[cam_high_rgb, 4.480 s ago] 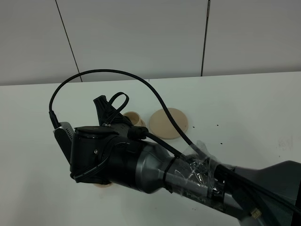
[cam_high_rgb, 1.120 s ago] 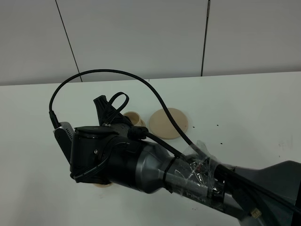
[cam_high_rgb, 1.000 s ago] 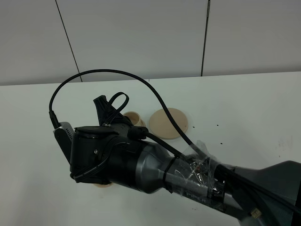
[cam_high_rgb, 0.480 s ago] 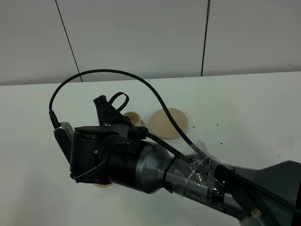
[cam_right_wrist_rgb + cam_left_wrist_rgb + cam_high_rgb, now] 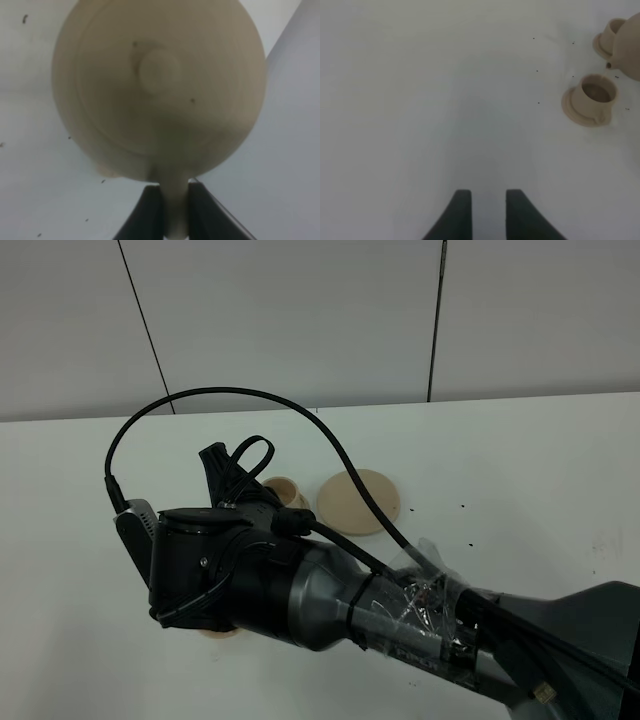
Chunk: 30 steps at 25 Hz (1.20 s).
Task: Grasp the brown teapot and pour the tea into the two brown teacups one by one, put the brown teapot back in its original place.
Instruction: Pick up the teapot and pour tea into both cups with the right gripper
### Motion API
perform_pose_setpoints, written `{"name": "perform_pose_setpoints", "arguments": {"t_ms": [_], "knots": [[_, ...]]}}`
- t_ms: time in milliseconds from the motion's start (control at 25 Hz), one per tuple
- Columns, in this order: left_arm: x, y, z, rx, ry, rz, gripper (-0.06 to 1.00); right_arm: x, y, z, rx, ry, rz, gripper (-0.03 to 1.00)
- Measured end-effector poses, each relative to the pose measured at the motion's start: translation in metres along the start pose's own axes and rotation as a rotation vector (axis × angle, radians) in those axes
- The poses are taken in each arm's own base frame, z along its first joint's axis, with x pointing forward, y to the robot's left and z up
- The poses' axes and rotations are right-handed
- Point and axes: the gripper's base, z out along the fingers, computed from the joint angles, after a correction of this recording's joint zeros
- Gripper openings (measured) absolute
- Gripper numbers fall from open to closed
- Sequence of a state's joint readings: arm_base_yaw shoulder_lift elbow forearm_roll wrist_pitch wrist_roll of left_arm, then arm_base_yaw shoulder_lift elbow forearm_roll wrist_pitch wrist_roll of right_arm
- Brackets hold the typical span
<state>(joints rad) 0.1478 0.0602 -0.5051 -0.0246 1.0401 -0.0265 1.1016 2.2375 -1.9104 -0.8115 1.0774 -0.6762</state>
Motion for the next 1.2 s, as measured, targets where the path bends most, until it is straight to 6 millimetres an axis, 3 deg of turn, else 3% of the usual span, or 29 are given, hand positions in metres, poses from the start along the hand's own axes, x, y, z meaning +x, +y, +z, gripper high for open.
{"name": "perform_pose_setpoints", "arguments": {"t_ms": [920,1200], "knots": [[0.000,0.000,0.000,0.000,0.000,0.000,0.24,0.014,-0.002,0.019,-0.090,-0.093,0.105,0.10],[0.000,0.000,0.000,0.000,0.000,0.000,0.24,0.029,-0.006,0.023,-0.156,-0.183,0.154,0.10]]}}
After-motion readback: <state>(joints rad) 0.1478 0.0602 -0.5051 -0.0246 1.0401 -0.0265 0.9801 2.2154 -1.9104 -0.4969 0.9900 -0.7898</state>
